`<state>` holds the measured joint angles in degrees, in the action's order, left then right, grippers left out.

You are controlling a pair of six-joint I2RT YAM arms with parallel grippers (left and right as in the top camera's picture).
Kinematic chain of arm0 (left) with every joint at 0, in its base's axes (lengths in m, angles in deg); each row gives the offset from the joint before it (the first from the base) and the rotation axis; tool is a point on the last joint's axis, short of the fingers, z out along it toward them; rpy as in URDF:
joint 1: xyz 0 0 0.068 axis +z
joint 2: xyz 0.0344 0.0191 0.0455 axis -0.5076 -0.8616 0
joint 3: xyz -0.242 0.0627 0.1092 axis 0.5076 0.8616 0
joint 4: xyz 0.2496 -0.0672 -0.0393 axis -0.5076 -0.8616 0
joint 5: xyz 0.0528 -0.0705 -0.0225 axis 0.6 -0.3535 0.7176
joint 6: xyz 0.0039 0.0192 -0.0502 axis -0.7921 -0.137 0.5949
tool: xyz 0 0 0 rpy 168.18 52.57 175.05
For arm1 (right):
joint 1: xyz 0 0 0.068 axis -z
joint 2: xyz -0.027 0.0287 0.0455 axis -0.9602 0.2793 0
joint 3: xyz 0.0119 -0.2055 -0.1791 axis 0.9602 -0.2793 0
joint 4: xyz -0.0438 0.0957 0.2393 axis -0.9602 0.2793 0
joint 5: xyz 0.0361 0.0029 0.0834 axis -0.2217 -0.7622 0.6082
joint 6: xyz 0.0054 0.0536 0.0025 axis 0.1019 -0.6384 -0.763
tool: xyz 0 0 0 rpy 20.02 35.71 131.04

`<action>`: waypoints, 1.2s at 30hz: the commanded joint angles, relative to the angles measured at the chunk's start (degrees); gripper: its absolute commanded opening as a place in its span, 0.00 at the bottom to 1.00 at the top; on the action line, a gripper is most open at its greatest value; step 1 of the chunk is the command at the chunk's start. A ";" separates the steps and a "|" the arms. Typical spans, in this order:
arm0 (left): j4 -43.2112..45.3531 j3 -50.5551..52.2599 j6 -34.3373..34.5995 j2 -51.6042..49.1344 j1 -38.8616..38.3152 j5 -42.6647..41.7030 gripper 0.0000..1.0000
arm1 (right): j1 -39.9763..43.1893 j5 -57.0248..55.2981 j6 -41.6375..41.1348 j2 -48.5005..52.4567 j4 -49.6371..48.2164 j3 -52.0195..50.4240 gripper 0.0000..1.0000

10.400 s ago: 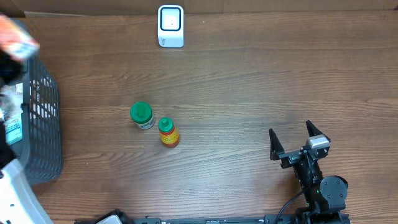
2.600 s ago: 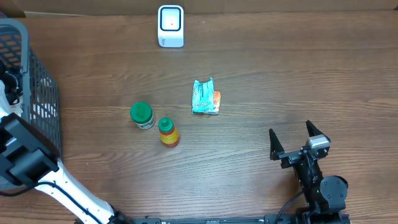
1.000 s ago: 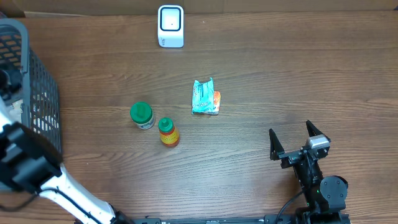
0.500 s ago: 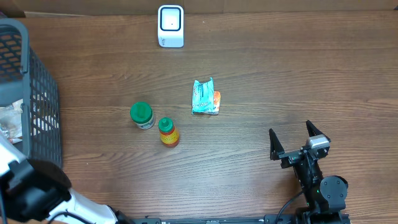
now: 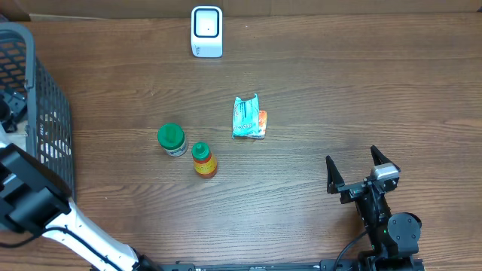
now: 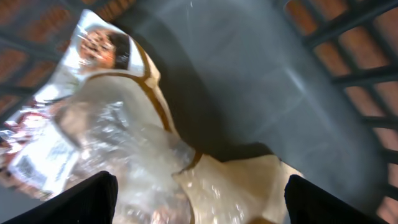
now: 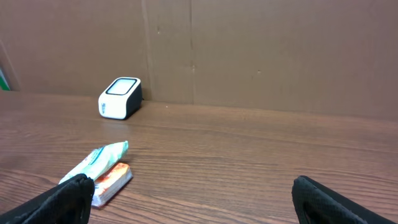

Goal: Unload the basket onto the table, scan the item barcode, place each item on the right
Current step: 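Reach into the basket and grasp the clear dried-mushroom bag with the left gripper, then carry the mushroom bag out and lay it beside the wipes pack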

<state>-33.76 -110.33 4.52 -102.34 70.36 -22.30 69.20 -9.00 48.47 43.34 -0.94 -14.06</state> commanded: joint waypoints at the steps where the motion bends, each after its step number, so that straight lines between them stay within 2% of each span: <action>1: 0.07 -0.13 0.74 -3.72 -0.09 1.53 0.88 | 0.15 -0.57 -0.13 -0.46 -0.22 -0.57 1.00; 6: -0.98 -0.13 0.00 -6.69 0.11 1.90 0.87 | 0.15 -0.57 -0.13 -0.46 -0.22 -0.57 1.00; 7: -1.40 -0.11 -0.15 -6.88 0.09 1.95 0.86 | 0.15 -0.55 -0.13 -0.46 -0.22 -0.57 1.00; 8: -1.64 -0.11 -0.39 -6.99 0.09 2.03 0.80 | 0.15 -0.57 -0.13 -0.46 -0.22 -0.57 1.00; 9: -1.95 -0.11 -0.98 -7.02 0.09 2.03 0.64 | 0.15 -0.55 -0.13 -0.46 -0.22 -0.57 1.00; 11: -2.14 -0.11 -3.02 -6.95 0.09 1.90 0.19 | 0.15 -0.57 -0.13 -0.46 -0.22 -0.57 1.00; 13: -2.93 -0.13 -3.37 -6.93 0.09 1.92 0.04 | 0.15 -0.57 -0.13 -0.46 -0.22 -0.57 1.00; 19: -7.28 -2.82 -3.30 -5.60 0.04 1.62 0.04 | 0.15 -0.57 -0.13 -0.46 -0.22 -0.57 1.00; 24: -9.57 -9.42 -3.10 1.22 -0.02 -5.75 0.04 | 0.15 -0.57 -0.13 -0.46 -0.22 -0.57 1.00; 30: -9.75 -12.09 -3.08 14.36 -0.44 -12.70 0.04 | 0.15 -0.57 -0.13 -0.46 -0.22 -0.57 1.00; 36: -12.11 -12.09 -3.72 27.50 -2.64 -13.57 0.04 | 0.15 -0.55 -0.13 -0.46 -0.22 -0.57 1.00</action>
<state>-44.71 -121.02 2.53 -82.03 69.47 -33.40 69.20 -9.00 48.51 43.34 -0.94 -14.06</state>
